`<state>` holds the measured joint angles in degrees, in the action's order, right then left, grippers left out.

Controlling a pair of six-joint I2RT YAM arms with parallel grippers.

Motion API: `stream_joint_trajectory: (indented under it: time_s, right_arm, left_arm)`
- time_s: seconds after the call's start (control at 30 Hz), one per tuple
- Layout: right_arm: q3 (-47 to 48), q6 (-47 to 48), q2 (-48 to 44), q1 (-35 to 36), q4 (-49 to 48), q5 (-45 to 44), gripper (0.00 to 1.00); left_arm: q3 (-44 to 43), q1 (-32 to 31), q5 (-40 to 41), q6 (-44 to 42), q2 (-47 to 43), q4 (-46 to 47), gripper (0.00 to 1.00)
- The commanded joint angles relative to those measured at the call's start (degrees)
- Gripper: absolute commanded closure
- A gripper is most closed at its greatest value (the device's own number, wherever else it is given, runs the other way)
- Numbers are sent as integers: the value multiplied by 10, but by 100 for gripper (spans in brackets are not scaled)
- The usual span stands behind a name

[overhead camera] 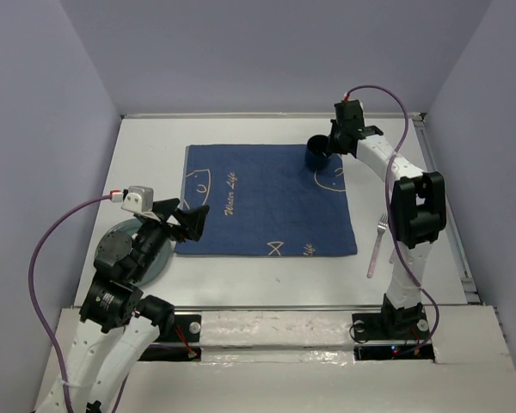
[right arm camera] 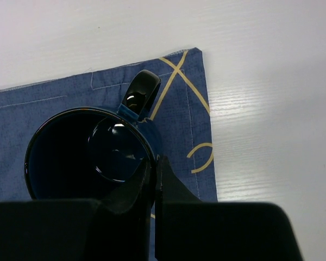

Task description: Set the dinner table for one person

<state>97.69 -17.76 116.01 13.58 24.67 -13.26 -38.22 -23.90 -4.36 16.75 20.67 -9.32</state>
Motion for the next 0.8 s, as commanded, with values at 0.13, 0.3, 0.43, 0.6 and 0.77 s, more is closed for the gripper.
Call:
stream_joint_trajectory:
  time_s: [0.13, 0.3, 0.43, 0.6, 0.77]
  right_arm:
    - [43, 4, 11, -1, -37, -31, 100]
    - [58, 4, 27, -1, -37, -39, 100]
    - [53, -9, 37, -1, -39, -54, 100]
    - [40, -18, 32, -1, -44, -61, 76]
    - [37, -18, -1, -1, -45, -41, 33]
  left_arm:
    - [-3, 3, 1, -10, 7, 20, 1]
    - [-3, 3, 1, -9, 10, 20, 1]
    - [-3, 4, 1, -10, 11, 20, 1]
    - [-3, 5, 4, -10, 13, 20, 1]
    - [-5, 12, 17, -5, 20, 18, 1]
